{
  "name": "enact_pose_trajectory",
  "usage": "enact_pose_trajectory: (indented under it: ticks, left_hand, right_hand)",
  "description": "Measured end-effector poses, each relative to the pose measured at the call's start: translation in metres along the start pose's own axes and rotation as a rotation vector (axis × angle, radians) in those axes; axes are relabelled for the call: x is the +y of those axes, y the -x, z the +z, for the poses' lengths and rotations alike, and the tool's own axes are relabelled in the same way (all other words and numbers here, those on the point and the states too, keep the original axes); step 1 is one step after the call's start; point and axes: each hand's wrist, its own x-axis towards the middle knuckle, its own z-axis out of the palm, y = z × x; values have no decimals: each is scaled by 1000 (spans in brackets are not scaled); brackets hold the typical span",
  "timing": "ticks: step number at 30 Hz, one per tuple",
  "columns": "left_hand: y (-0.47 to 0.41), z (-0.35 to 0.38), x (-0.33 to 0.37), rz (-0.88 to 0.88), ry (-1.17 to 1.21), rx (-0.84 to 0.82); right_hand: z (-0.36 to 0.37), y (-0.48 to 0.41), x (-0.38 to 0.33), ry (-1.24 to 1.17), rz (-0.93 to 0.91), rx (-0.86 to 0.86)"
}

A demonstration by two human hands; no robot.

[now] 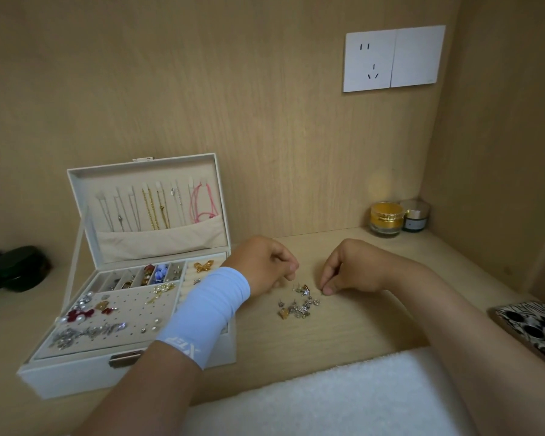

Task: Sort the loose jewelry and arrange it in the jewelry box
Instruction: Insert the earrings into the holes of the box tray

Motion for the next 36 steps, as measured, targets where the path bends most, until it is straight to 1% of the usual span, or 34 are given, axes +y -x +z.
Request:
enact_pose_trajectory:
  ticks: [5, 7, 9, 12, 15, 18, 25, 27, 31, 36]
  left_hand:
    - [4, -5, 0, 48, -95, -27]
    - [6, -8, 1, 59, -139, -18]
    - [8, -9, 2, 51, -218, -26]
    - [10, -7, 6, 25, -374, -73]
    - [8, -6, 8, 14, -519, -104]
    - [6, -6, 7, 6, -590, -142]
    - [4, -1, 1, -1, -637, -172]
    - [7, -6, 3, 1, -635, -139]
    - [28, -47, 5, 34, -454, 8]
    - [82, -110, -22, -17, -333, 82]
  right_hand:
    - [2, 0, -7, 109, -42, -28]
    - [3, 1, -12, 108, -20, -30]
    - [3, 0, -16, 106, 7, 14]
    - [6, -1, -21, 84, -18, 75]
    - [7, 1, -22, 66, -44, 62]
    - [7, 1, -21, 81, -69, 66]
    - [11, 2, -23, 97, -120, 107]
    - [11, 2, -24, 82, -124, 130]
    - [13, 4, -37, 21, -172, 172]
    - [10, 5, -82, -33, -292, 203]
